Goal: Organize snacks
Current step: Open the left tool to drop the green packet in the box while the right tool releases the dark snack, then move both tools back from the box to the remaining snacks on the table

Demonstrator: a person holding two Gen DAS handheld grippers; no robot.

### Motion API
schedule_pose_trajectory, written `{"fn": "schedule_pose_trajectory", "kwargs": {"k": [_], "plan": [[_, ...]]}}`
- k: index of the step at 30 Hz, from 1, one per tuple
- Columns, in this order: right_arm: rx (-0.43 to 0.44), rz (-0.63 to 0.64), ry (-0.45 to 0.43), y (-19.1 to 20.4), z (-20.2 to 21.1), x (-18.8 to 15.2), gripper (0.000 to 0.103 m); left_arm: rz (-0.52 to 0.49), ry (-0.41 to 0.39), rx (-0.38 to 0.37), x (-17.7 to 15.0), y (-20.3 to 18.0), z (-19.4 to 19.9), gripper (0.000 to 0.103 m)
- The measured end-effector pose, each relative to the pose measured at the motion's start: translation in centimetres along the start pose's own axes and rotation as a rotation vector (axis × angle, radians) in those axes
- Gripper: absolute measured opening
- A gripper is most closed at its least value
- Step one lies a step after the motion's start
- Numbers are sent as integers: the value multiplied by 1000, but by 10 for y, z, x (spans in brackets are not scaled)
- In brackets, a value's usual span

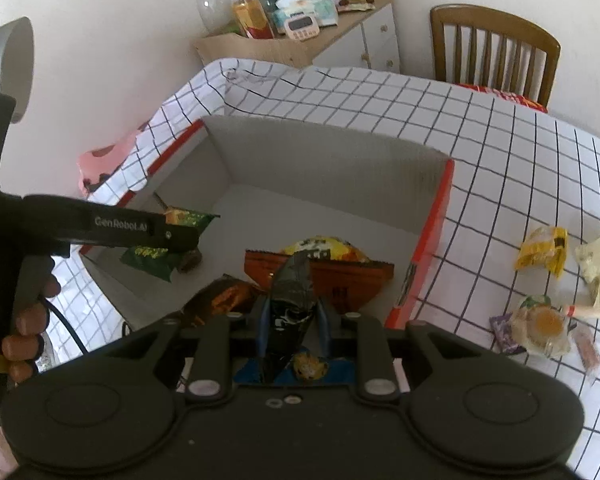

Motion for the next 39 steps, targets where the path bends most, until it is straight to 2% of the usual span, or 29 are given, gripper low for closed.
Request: {"fn": "schedule_pose_trajectory", "kwargs": {"k": [6, 13, 18, 24, 39], "plan": [[-21, -9, 15, -3, -1, -4, 26, -9, 14, -1, -13, -4, -3, 42], [-26, -13, -3, -4, 9, -5, 32, -51, -40, -4, -20, -15, 14, 43], [-25, -20, -22, -6, 21, -8, 37, -74, -88, -11, -24, -23, 29, 53], [-24, -21, -54, -9, 38, -9, 43, -108, -132, -32, -30, -37, 48, 54], [-50, -44, -138, -38, 85, -24, 75, -181, -211, -100, -54, -84, 81, 65]]}}
Point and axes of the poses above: each gripper's, at about its wrist camera, not at the fingertips, and z roughly against the way its jaws point, y to its left, x to its top, the point moved 6 cm from there along -z, roughly the way its jaws point, and after that the axes turned 11 degrees about z, right-handed, at the moved point
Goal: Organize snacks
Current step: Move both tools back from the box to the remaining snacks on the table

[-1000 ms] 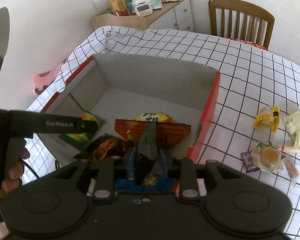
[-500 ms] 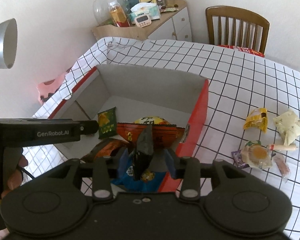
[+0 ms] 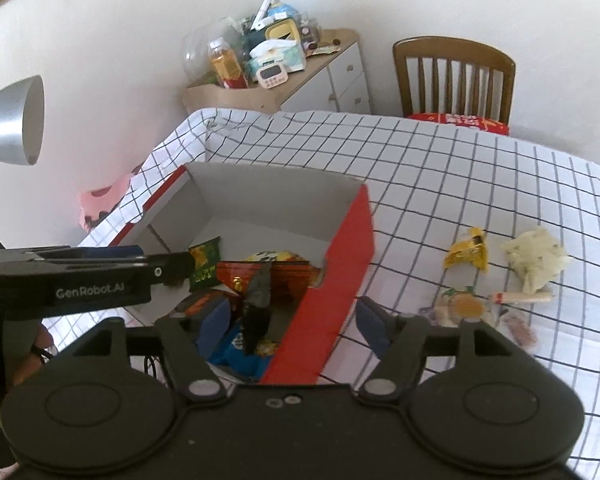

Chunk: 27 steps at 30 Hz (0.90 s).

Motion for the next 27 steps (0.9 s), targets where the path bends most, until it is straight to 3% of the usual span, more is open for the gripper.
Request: {"fn": "schedule_pose_trajectory", "kwargs": {"k": [10, 14, 27], "plan": [[-95, -86, -53, -60, 37, -12, 99, -41, -6, -69, -13, -56, 0, 66], [-165, -82, -60, -88, 47, -18, 101, -40, -4, -98, -16, -79, -5, 76], [-183, -139, 66, -182, 49, -29, 102, -85, 83, -103, -28, -152, -49, 76]]}}
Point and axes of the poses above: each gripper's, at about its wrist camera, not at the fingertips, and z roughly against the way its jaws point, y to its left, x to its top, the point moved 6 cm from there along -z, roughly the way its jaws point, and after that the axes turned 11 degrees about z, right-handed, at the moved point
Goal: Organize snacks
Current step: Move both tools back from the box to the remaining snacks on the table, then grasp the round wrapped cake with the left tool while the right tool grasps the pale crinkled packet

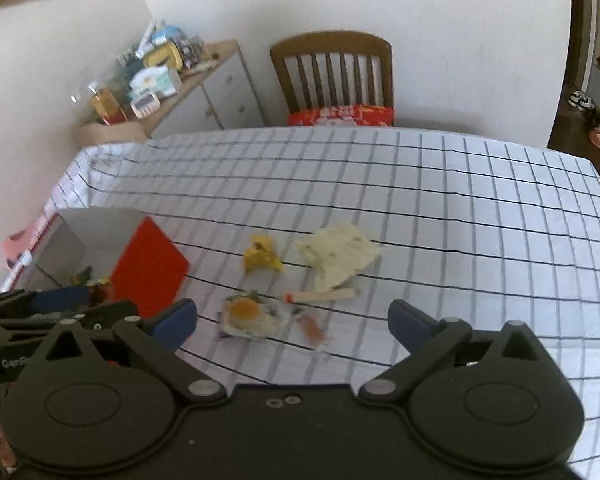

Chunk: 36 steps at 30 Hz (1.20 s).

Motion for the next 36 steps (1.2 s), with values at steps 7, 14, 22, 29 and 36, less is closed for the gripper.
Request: {"fn": "schedule_pose_trajectory", "kwargs": {"k": [7, 14, 22, 29, 36], "plan": [[-7, -29, 45, -28, -30, 6, 101, -14, 91, 14, -6, -24, -38, 76], [-26, 1, 78, -46, -67, 16, 101, -3, 178, 49, -11, -31, -77, 76], [-38, 59, 121, -45, -109, 28, 100, 14, 243, 91, -10, -33, -115, 76], [-36, 151, 149, -34, -140, 30, 99, -26, 270, 98, -20, -40, -136, 76], [-57, 170, 192, -35, -165, 21, 86, -68, 262, 97, -27, -46, -147, 69]]}}
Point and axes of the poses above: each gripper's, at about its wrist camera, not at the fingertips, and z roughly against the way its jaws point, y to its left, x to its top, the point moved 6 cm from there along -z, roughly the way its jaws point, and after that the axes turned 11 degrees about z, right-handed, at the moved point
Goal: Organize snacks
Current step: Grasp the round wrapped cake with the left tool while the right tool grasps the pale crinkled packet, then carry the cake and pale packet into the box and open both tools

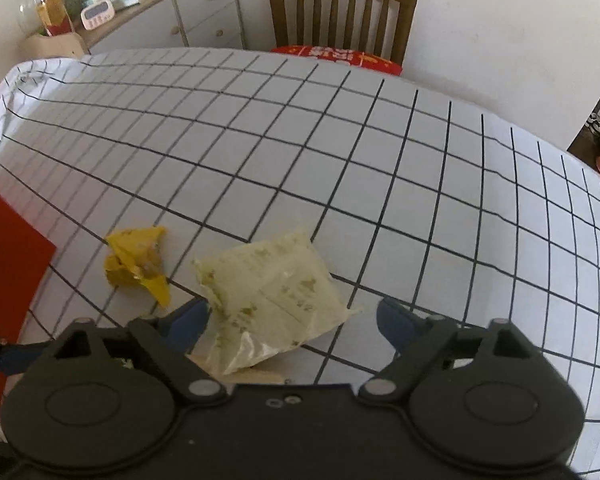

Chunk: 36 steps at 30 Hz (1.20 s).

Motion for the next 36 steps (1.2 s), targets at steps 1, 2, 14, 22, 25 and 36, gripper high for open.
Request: {"fn": "schedule_pose_trajectory", "kwargs": {"k": [1, 2, 14, 22, 25, 36], "plan": [[4, -1, 2, 1, -1, -2, 83, -6, -3, 0, 0, -1, -1, 68], [9, -4, 3, 2, -2, -3, 80, -10, -6, -2, -1, -2, -1, 68], [67, -72, -59, 7, 22, -13, 29, 37, -34, -34, -5, 13, 12, 58], [106, -129, -128, 2, 61, -23, 28, 87, -68, -77, -10, 32, 44, 58], [125, -129, -148, 4, 82, -27, 28, 121, -67, -105, -12, 42, 61, 58], [156, -79, -203, 38, 139, -32, 28, 170, -138, -144, -18, 56, 120, 58]]}}
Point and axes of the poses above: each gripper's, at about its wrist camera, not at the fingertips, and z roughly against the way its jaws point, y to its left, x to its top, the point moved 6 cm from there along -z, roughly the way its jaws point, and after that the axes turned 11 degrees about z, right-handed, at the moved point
